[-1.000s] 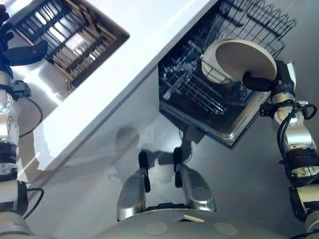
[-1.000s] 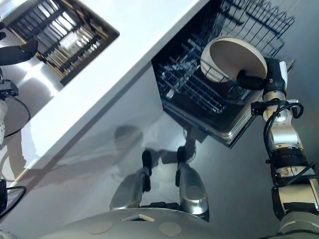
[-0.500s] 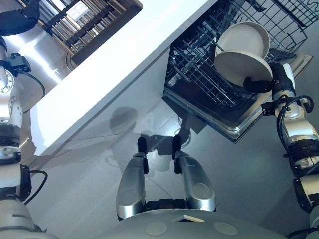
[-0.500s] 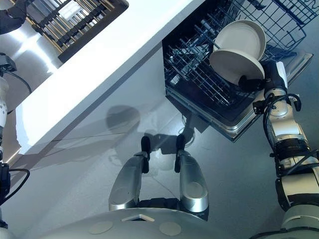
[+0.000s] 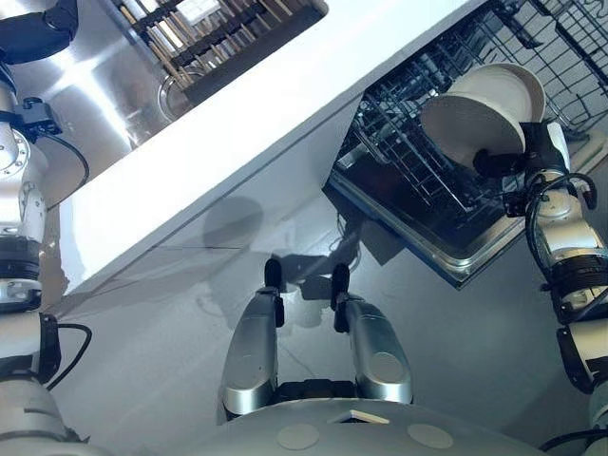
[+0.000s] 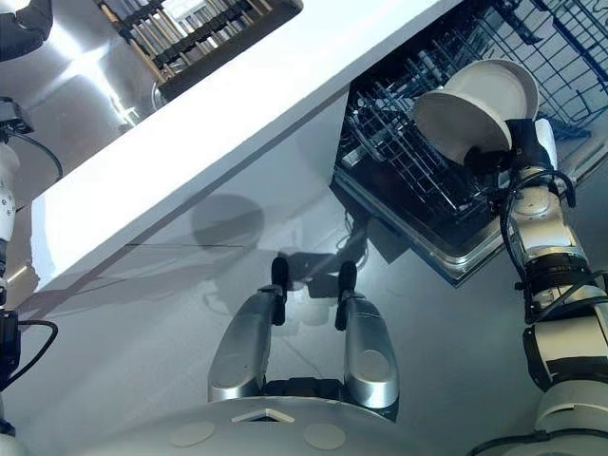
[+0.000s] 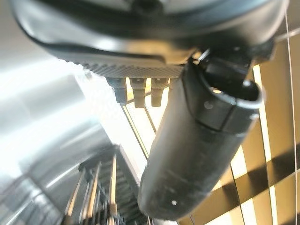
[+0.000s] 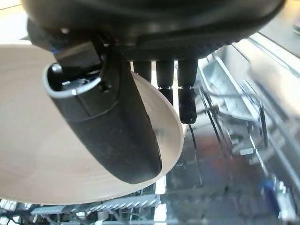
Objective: Pick up plates and place into dishwasher.
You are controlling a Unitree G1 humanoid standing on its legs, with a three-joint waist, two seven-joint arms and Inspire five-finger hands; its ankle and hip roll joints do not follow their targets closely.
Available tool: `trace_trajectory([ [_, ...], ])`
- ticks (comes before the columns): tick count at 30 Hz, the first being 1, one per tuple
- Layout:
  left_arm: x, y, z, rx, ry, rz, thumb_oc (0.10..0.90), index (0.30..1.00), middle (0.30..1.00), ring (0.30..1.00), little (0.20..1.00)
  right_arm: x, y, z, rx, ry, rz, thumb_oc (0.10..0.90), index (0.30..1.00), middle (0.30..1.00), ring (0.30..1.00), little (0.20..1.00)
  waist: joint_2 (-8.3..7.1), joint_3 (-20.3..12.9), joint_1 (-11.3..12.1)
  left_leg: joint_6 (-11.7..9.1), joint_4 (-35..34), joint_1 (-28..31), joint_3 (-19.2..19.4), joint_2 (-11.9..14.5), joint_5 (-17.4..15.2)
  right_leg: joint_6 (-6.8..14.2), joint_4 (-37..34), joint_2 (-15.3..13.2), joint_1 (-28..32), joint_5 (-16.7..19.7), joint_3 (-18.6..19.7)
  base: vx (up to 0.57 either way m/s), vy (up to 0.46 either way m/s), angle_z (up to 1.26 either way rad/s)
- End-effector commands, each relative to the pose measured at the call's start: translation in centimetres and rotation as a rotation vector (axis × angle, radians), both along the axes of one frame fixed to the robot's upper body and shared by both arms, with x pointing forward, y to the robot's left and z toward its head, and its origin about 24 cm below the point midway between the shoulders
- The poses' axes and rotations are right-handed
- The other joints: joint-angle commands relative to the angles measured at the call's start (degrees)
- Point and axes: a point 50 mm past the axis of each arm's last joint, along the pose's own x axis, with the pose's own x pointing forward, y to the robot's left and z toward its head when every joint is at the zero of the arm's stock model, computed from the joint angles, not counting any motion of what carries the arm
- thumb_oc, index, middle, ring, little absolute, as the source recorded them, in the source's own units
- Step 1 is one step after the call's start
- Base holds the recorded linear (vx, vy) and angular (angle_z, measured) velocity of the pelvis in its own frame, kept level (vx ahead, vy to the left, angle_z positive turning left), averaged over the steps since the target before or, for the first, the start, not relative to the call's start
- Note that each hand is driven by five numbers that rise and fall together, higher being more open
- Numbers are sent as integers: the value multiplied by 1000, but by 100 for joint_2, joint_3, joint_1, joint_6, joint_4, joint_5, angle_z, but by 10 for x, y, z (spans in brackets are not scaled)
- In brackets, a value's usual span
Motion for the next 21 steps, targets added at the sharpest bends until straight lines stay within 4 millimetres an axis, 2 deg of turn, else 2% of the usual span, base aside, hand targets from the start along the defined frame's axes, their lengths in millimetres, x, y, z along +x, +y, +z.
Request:
trace_trajectory([
  [1,-10,-24,51,82,-204,-91,800,900,900,900,900,10,20,-7,229,-6,55,100,300,300,300,200,47,-544,66,-132,-661,444,310,-150,-85,142,964,-33,-99,-894,120,42,-31,8],
  [3,-7,-28,54,86,-187,-105,800,900,900,900,900,7,19,-23,368,32,-19,100,300,300,300,200,23,-570,96,-121,-706,527,325,-153,-91,159,875,-36,2,-871,95,56,-39,3],
  [5,-6,-31,55,91,-167,-118,800,900,900,900,900,4,15,-31,392,58,-65,100,300,300,300,200,5,-615,130,-107,-725,586,322,-148,-98,173,833,-49,80,-862,65,75,-42,3],
  [12,1,-41,60,115,-101,-154,800,900,900,900,900,2,8,-39,358,155,-173,100,300,300,300,200,-77,-782,241,-60,-886,852,314,-141,-79,246,633,-33,403,-803,-2,84,-46,7],
  [16,2,-45,62,127,-77,-170,800,900,900,900,900,4,6,-35,309,156,-186,100,300,300,300,200,-98,-827,291,-36,-929,914,301,-144,-76,272,563,-14,490,-777,-8,36,-41,2],
  [17,2,-46,62,128,-74,-173,800,900,900,900,900,6,7,-31,281,138,-179,265,441,441,441,365,-101,-828,300,-29,-928,919,299,-141,-75,276,562,-10,495,-766,-5,10,-31,4],
  [18,3,-46,61,128,-70,-175,800,900,900,900,900,10,10,-25,259,105,-163,655,775,775,775,755,-103,-828,303,-25,-928,923,299,-141,-75,285,559,-8,497,-755,-1,-2,-18,6],
  [19,3,-47,61,127,-68,-175,800,900,900,900,900,13,13,-18,233,74,-156,800,900,900,900,900,-101,-827,302,-22,-930,925,301,-146,-75,290,555,-4,503,-750,7,-13,-2,4],
  [21,3,-46,57,119,-70,-171,800,900,900,900,900,21,22,2,137,-35,-139,800,900,900,900,900,-87,-824,285,-17,-948,941,323,-150,-70,305,535,-1,510,-731,27,-17,13,0],
])
